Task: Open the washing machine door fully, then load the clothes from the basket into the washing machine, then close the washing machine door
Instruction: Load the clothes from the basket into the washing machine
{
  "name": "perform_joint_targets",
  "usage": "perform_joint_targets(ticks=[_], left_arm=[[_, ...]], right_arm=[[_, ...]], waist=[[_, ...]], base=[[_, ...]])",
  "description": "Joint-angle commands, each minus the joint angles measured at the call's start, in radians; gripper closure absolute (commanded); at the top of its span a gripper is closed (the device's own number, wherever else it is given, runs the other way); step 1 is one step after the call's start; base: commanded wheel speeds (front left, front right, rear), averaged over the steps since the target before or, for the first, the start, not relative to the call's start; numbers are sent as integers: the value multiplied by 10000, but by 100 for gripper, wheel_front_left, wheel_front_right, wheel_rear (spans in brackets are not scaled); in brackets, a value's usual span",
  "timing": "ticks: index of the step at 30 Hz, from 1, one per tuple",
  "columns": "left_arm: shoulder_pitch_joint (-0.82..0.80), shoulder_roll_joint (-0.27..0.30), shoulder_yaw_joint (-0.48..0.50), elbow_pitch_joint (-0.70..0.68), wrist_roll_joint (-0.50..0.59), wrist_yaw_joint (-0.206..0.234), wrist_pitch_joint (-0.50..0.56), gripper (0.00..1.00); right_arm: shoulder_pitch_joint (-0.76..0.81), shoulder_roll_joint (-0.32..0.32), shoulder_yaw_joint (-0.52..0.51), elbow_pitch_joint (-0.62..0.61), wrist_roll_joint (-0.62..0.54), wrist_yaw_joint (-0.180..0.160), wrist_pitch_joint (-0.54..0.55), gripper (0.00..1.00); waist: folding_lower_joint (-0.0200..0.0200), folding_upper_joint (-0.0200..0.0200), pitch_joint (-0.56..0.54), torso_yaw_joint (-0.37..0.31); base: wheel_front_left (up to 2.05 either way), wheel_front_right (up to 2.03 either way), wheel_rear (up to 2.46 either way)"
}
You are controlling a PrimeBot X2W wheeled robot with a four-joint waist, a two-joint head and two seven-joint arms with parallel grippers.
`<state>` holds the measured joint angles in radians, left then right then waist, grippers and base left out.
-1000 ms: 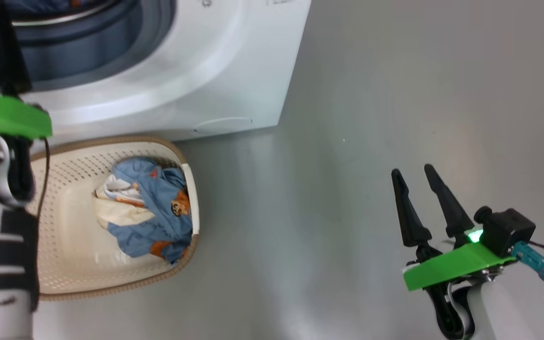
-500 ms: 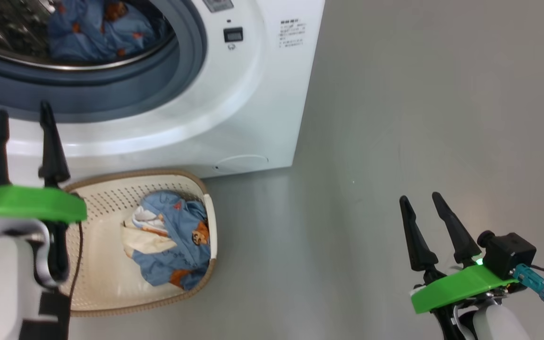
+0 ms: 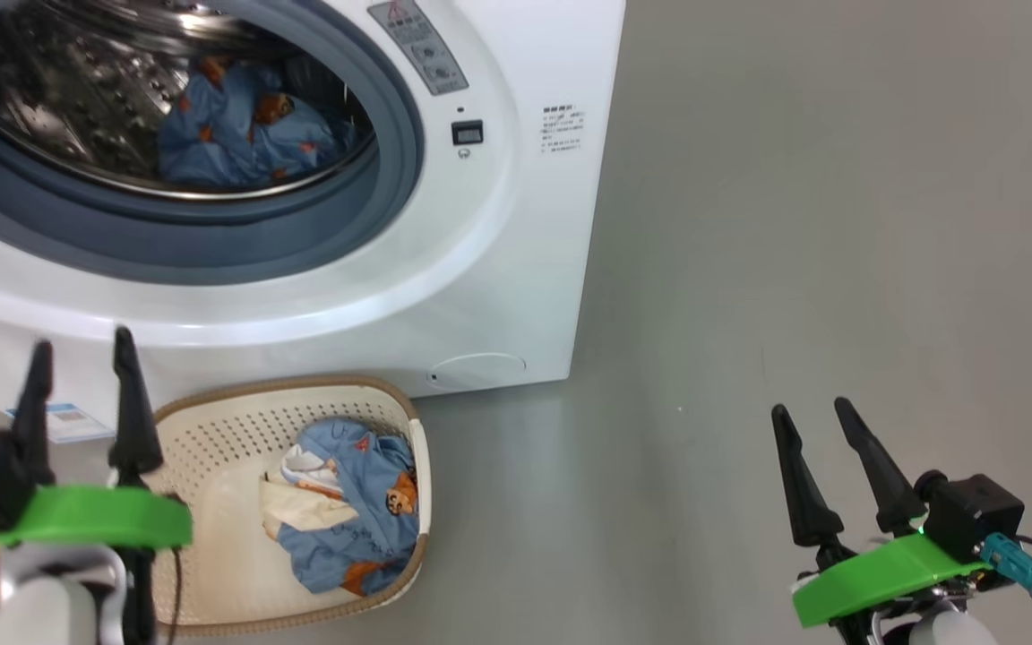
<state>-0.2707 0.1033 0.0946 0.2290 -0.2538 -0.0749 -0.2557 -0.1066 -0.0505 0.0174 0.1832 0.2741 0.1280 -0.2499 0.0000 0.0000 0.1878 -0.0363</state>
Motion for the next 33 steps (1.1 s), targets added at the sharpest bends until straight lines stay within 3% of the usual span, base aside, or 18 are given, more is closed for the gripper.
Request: perform_joint_targets(ticks=[1,13,33], left_arm=[[130,170,317,-327,22,10,-60,0],[2103,-372,308,-1301,327,178,-61,0],[3824,-524,9,-2388,774,556,-61,0]], right_arm=[[56,3,202,-255,-102,27,-119,0],[435,3,69,-455,-361,27,-119,0],[899,3,-147,-827,-995,27,-119,0]], waist=[[0,0,-197,48],[0,0,-723,76],[0,0,-1145,78]], base=[[0,0,0],[0,0,0],[0,0,0]])
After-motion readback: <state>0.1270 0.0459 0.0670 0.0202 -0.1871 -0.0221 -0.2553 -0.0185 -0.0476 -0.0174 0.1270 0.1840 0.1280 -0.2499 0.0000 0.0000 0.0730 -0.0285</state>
